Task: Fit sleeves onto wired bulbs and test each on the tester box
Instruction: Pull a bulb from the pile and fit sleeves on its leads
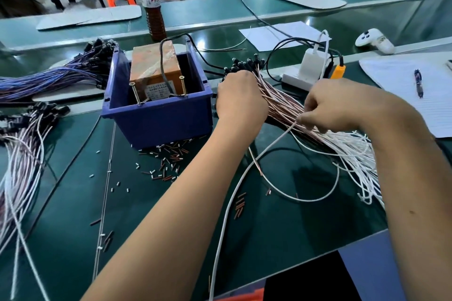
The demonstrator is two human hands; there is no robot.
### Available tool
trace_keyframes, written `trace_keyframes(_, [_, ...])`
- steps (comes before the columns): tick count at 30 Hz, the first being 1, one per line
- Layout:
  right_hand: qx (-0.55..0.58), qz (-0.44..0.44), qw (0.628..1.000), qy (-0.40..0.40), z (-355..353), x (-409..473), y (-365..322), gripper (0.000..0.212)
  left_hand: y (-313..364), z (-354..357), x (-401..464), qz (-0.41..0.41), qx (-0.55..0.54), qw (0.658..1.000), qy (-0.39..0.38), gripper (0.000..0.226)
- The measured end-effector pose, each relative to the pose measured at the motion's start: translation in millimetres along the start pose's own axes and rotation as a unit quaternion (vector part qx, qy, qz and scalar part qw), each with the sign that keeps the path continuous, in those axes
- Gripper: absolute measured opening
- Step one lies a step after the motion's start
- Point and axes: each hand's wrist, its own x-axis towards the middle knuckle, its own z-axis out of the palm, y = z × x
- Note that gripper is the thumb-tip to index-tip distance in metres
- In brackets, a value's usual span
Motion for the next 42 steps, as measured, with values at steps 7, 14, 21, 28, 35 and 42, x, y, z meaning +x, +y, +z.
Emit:
trace_keyframes(7, [0.112,-0.068,0.986,-0.105,36,-4,-64,0.034,-10,0,0,-0.002,0.103,0.987,-0.121,0.009])
trace_keyframes(14, [0.170,-0.058,0.982,-0.061,50,11,-53,0.026,-19,-1,-2,-0.080,-0.111,0.987,-0.082,0.024])
trace_keyframes(21, [0.408,0.007,0.906,0.110,38,19,-23,0.033,6,7,-6,-0.170,-0.405,0.897,-0.041,0.033])
trace_keyframes(28, [0.449,0.001,0.801,0.395,22,14,3,0.029,27,35,-28,0.040,-0.240,0.952,-0.183,0.019])
trace_keyframes(35, [0.368,0.140,0.812,0.432,25,6,19,0.030,19,27,-16,-0.052,-0.313,0.948,-0.029,0.016])
trace_keyframes(42, [0.232,0.016,0.918,0.322,45,13,-6,0.021,25,1,-6,-0.116,-0.561,0.820,0.005,0.020])
